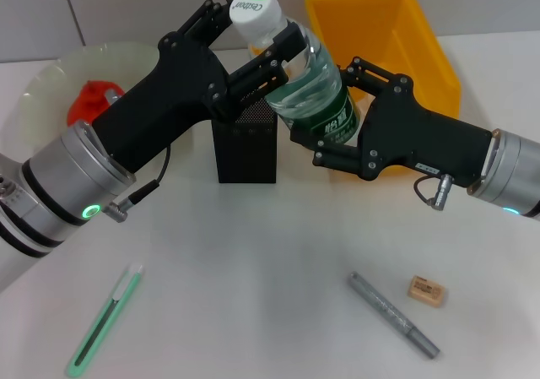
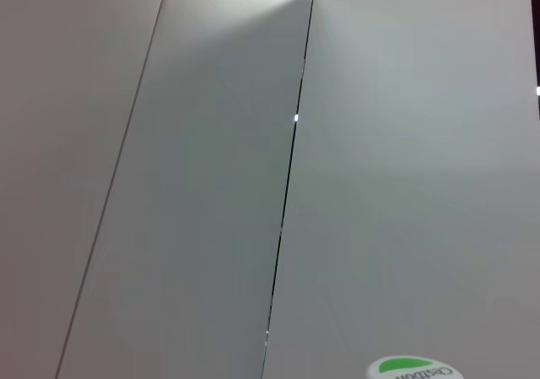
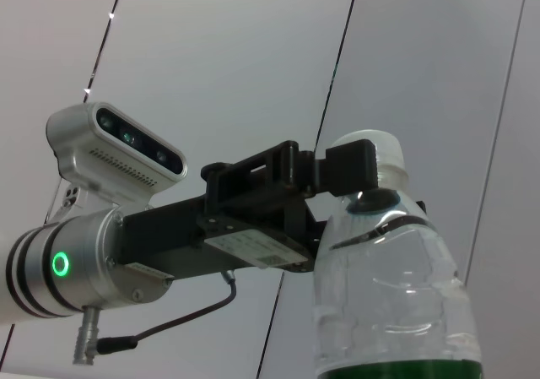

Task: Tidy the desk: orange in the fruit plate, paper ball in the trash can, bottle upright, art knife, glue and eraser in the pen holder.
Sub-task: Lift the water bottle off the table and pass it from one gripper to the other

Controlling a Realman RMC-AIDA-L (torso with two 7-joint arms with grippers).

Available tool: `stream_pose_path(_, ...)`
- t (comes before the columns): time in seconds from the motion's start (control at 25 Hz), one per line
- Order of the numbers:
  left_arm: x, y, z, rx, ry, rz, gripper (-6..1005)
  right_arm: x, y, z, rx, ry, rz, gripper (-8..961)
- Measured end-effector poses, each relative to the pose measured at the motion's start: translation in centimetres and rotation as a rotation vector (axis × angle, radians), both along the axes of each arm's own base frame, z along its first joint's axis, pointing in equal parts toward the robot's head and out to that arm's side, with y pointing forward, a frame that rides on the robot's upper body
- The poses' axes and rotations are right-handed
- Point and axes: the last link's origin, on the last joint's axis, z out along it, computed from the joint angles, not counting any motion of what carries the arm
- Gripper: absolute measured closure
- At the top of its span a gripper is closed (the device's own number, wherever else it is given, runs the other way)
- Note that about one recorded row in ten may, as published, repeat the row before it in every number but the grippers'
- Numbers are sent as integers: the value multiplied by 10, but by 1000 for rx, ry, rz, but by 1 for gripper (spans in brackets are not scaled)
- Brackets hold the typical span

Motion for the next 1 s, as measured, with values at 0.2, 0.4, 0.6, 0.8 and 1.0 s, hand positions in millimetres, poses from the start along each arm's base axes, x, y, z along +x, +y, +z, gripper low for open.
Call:
stream_pose_path(0.2,0,0,0,2,0,1,181,0,1,0,1,-3,-1,191)
stream_pose_path(0.4,1,0,1,3,-1,-1,181,-1,2,-2,-4,-13,-2,192)
stream_pose_path(0.6,2,1,1,4,-2,-4,181,-1,2,-2,-4,-14,-2,192)
stream_pose_path(0.8,2,1,1,4,-3,-7,181,-1,2,-2,-4,-14,-2,192)
stream_pose_path(1.0,4,2,0,3,3,-10,181,-1,2,-2,-4,-14,-2,191)
